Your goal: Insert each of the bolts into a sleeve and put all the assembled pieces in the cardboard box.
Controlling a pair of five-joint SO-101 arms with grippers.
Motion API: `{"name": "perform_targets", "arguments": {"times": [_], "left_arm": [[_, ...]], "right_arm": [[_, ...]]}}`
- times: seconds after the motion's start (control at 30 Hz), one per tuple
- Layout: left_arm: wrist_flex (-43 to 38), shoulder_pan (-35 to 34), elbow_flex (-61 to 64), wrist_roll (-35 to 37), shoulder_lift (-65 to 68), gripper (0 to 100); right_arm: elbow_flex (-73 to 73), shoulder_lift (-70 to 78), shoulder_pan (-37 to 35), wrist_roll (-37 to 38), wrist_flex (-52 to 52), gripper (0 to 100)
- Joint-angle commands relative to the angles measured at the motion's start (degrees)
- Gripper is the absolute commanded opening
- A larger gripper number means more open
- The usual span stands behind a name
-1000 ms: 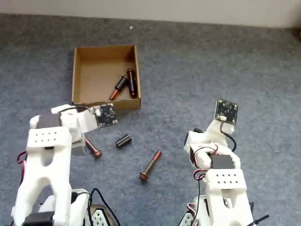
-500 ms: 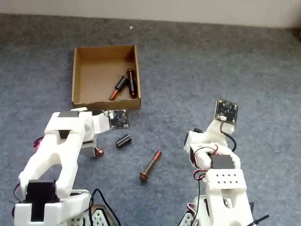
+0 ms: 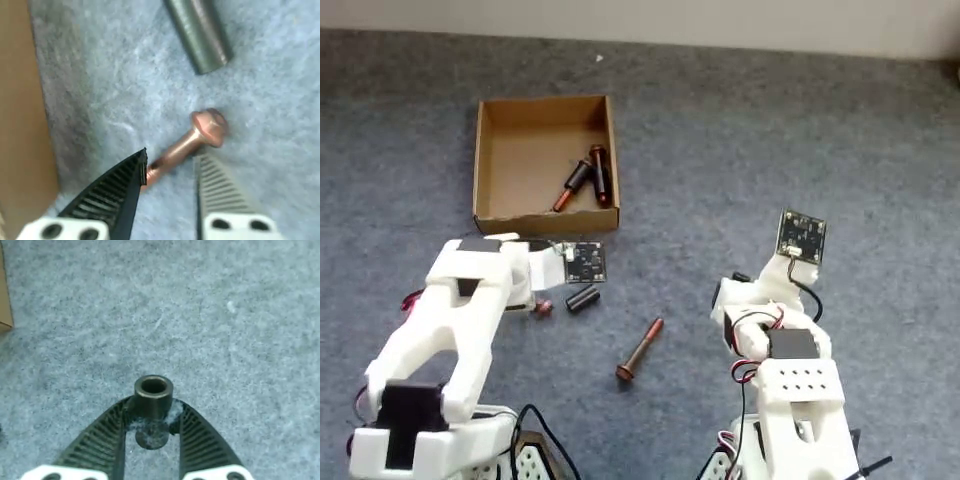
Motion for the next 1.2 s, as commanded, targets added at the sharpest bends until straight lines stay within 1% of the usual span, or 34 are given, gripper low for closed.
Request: {"name": "perform_targets", "arguments": {"times": [0.0, 0.43, 0.5, 0.6, 0.77, 0.97, 1.07, 1.17], "left_arm": [[-2.5, 3.4, 1.3, -16.1, 0.1, 8], [-2.2, 3.6, 1.5, -15.2, -1.1, 8], [-1.1, 3.6, 1.5, -11.0, -3.4, 8], [2.7, 3.6, 1.5, -4.8, -9.6, 8], [10.5, 3.7, 1.6, 2.4, -23.3, 0], [19.1, 3.6, 1.6, 13.8, -37.9, 1], [20.9, 3.6, 1.7, 22.6, -43.8, 1], [20.8, 3.2, 1.7, 36.9, -48.4, 1]], "right_arm": [[-0.5, -1.5, 0.7, -0.3, -1.3, 0.5], [-0.5, -1.5, 0.7, -0.3, -1.3, 0.5], [-0.5, -1.5, 0.7, -0.3, -1.3, 0.5], [-0.5, -1.5, 0.7, -0.3, -1.3, 0.5], [-0.5, -1.5, 0.7, -0.3, -1.2, 0.5], [-0.5, -1.6, 0.7, -0.3, -1.1, 0.5], [-0.5, -1.6, 0.7, -0.3, -1.1, 0.5], [-0.4, -1.6, 0.7, -0.3, -1.1, 0.5]]}}
